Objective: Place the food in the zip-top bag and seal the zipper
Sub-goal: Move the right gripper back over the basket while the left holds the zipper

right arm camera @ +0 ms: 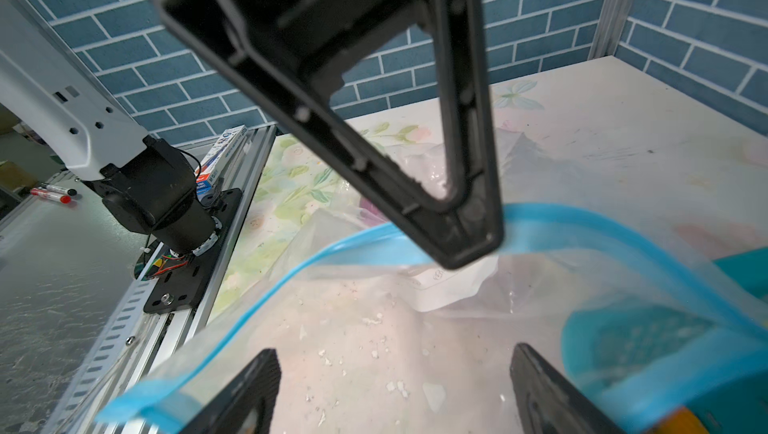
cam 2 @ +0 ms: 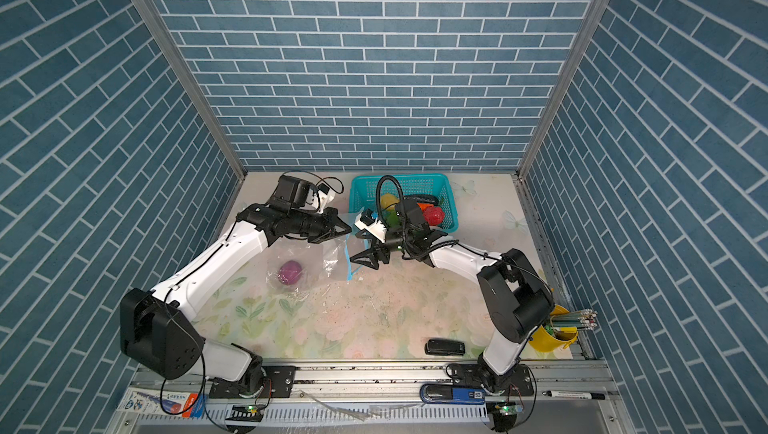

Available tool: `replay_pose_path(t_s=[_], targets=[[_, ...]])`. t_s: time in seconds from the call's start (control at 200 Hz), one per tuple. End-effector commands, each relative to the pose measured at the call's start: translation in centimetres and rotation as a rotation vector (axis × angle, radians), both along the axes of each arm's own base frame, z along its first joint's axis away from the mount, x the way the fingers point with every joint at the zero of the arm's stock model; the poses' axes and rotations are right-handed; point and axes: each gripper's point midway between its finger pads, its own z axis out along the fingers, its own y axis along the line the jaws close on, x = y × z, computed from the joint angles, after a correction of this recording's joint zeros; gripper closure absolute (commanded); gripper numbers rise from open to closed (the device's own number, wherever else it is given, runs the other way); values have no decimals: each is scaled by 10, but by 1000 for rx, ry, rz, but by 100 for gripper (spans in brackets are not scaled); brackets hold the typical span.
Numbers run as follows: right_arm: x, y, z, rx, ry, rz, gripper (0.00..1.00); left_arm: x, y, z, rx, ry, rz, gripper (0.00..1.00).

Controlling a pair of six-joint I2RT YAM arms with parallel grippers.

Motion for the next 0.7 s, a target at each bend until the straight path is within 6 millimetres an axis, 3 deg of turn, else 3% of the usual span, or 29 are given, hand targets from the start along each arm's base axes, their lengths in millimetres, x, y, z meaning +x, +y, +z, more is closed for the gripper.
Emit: replay_pose_path(t_s=[0.0, 0.305, 0.695], targets=[[1, -23, -5, -86, 0, -52, 14, 0, 2, 1, 10, -25, -4, 100], [28, -52, -6, -289, 123, -213, 19, 5, -2, 0, 6, -17, -10, 100], [92, -83, 9, -529, 329, -660, 23, 20, 0, 3, 23, -30, 5, 100]])
